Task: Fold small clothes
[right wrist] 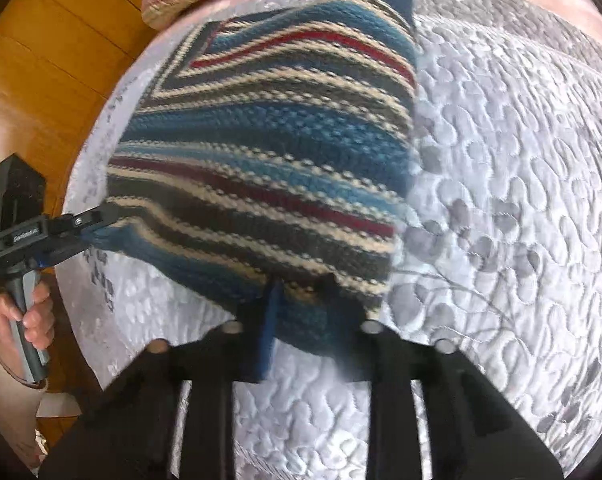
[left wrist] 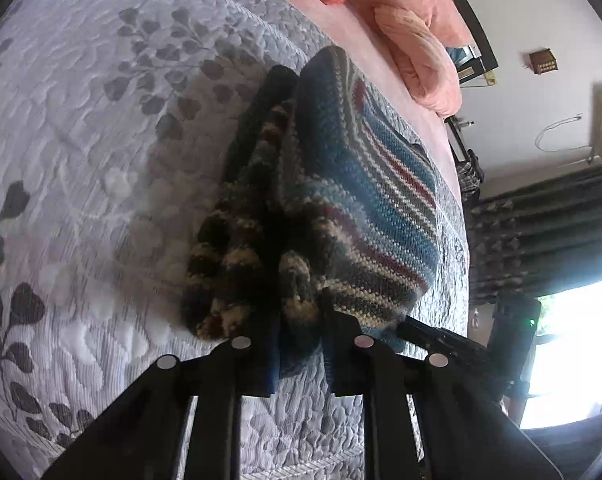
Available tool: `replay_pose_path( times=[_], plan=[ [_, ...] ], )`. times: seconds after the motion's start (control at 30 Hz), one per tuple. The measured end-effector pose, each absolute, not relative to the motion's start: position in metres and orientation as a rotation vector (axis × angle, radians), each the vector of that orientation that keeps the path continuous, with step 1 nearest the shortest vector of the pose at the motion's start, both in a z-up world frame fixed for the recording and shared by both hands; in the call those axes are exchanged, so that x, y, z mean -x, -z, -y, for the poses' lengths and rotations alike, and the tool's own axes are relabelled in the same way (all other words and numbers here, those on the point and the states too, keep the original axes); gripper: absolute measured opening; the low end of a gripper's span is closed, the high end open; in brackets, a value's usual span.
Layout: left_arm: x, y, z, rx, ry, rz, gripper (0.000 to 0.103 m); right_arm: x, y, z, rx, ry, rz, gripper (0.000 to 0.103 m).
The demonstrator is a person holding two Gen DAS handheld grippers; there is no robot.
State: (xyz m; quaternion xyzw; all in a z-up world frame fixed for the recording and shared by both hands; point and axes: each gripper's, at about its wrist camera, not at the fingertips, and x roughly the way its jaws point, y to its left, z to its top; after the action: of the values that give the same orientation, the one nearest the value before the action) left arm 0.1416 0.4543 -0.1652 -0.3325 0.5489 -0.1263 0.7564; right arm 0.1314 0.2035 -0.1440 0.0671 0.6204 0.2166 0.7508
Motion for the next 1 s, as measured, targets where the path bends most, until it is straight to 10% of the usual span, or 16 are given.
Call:
replay_pose_path(
  times=[0.3, 0.43, 0.6, 1.0],
  plan=[
    [-0.142, 0.193, -0.457, 0.742, 0.256, -1.251, 0.020, -0.130, 0.152, -0.196, -0.185, -0.459, -1.348, 0.017],
    [-0.148, 0.181, -0.462, 0.805, 0.295, -1.245, 0.056, -0.130, 0.145, -0.196, -0.164, -0.455, -1.335, 0.022],
    [-0.160, 0.160, -0.464, 0.769, 0.304, -1.196, 0.072, -0.127, 0.133, -0.202, -0.113, -0.445, -1.295, 0.038],
    [-0.194, 0.143, -0.460, 0.595, 0.331, -1.191, 0.081, -0.125, 0.111, -0.208, -0.045, -0.457, -1.231, 0.049]
  ],
)
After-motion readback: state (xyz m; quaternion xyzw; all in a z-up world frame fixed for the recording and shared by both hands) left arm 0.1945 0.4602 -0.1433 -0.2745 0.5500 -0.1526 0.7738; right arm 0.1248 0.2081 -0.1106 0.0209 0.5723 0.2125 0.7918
